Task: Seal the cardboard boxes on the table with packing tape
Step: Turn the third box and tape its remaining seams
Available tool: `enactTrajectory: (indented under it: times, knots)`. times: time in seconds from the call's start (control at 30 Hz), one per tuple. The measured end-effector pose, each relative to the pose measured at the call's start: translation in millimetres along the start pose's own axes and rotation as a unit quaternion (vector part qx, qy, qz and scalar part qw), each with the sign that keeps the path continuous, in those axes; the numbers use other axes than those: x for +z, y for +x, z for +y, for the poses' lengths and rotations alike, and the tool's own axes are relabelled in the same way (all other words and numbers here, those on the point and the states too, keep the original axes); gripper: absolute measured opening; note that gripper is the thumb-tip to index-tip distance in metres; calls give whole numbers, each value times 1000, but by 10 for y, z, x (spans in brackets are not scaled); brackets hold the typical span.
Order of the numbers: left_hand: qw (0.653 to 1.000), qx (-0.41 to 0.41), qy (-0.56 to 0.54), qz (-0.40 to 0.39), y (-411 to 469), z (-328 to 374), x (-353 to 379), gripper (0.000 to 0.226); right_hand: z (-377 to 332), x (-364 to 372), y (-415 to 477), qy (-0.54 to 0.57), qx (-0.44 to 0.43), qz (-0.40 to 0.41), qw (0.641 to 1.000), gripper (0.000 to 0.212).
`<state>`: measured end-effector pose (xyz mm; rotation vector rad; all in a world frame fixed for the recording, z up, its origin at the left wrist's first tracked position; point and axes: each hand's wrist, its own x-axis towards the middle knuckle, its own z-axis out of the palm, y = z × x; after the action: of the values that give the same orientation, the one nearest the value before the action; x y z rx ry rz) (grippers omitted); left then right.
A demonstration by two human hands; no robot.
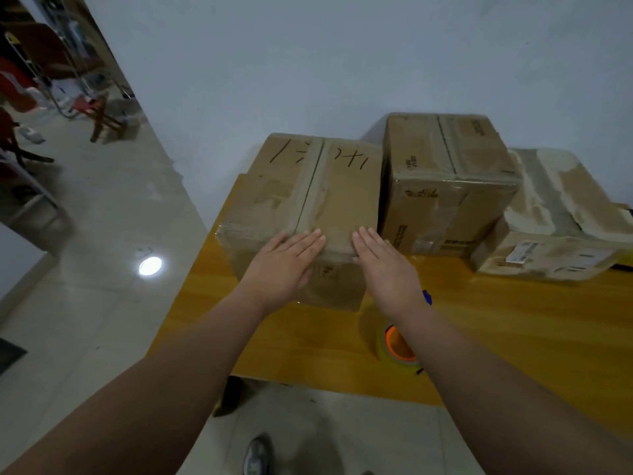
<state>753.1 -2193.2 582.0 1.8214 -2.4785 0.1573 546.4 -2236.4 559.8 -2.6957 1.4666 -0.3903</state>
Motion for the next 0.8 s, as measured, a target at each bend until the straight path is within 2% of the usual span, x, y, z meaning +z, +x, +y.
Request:
enactTrajectory:
  times: [0.1, 0.27, 0.37, 0.43, 0.5, 0.57, 0.63, 0.73, 0.8]
  knots:
    - [999, -33, 6, 17, -217, -446, -4, 57, -15, -3, -16, 2, 10, 37, 999, 46]
    - [997, -57, -3, 44, -498, -1182, 106, 54, -118, 38, -50, -15, 71, 40, 997, 60]
    - [999, -3, -38, 26, -560, -1577, 136, 54, -387, 47, 1, -51, 148, 18, 988, 67]
    - [997, 49, -64, 18, -502, -1681, 104, 59, -655, 47, 78, -85, 167, 1, 982, 77]
    - [989, 84, -122, 29, -420, -1715, 72, 60, -1034, 57, 197, -95, 118, 8, 988, 77]
    - [977, 92, -193, 23, -346, -1761, 41, 62, -1428, 93, 406, -57, 66, 14, 996, 68]
    - [968, 76, -237, 16, -242, -1802, 30, 65, -1708, 103, 692, -24, 72, 17, 997, 65]
    - [973, 84, -215, -12, -53, -1791, 35, 62, -1817, 190, 995, -39, 137, 2, 990, 68]
    - [977, 107, -179, -37, 7, -1795, 70, 59, -1787, 269, 1053, -68, 148, -10, 987, 70]
